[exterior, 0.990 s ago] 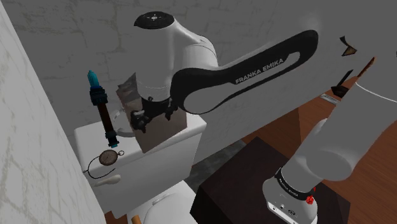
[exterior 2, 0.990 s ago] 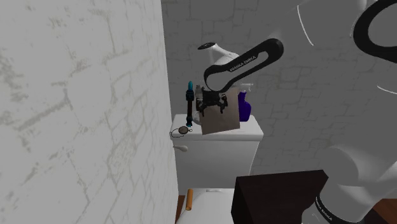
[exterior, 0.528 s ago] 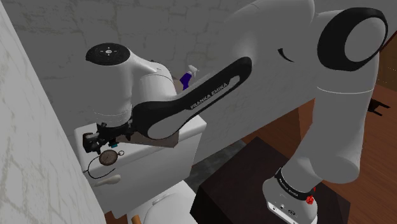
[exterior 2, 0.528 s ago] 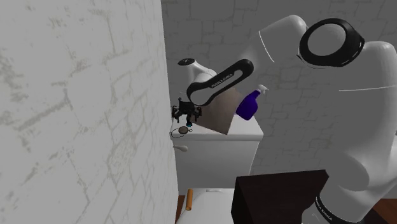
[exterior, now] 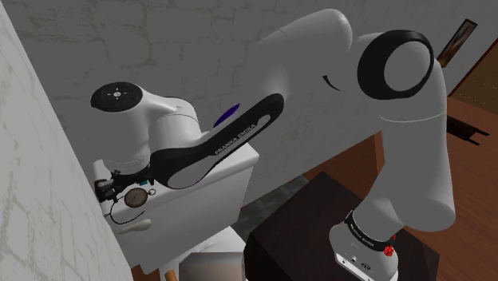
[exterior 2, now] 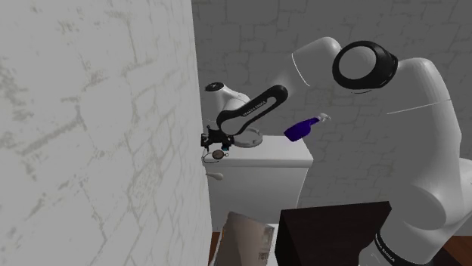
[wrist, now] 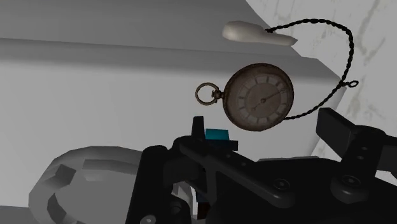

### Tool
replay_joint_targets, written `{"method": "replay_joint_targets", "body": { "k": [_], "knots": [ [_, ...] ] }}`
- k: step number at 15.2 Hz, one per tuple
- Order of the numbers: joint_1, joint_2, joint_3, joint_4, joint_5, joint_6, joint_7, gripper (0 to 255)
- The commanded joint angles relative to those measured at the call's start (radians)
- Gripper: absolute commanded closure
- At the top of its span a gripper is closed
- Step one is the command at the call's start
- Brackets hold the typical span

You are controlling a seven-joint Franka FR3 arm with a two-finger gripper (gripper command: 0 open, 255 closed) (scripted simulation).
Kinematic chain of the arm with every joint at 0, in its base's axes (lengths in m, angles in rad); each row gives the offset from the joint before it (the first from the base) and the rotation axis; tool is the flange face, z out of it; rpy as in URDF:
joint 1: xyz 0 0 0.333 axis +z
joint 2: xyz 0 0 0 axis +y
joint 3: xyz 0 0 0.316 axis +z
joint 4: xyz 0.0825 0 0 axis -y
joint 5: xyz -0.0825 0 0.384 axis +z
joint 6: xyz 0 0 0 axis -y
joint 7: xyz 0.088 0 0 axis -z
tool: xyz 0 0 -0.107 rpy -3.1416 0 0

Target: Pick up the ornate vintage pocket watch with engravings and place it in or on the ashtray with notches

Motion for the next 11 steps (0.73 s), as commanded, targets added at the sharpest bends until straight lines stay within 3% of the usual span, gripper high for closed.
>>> {"method": "replay_joint_targets", "body": {
  "k": [1,10,11],
  "knots": [
    [0.008,0.021,-0.01,0.008,-0.013,0.01,0.008,0],
    [0.012,0.036,-0.018,0.013,-0.023,0.02,0.013,0],
    [0.012,0.036,-0.018,0.013,-0.023,0.02,0.013,255]
  ]
}}
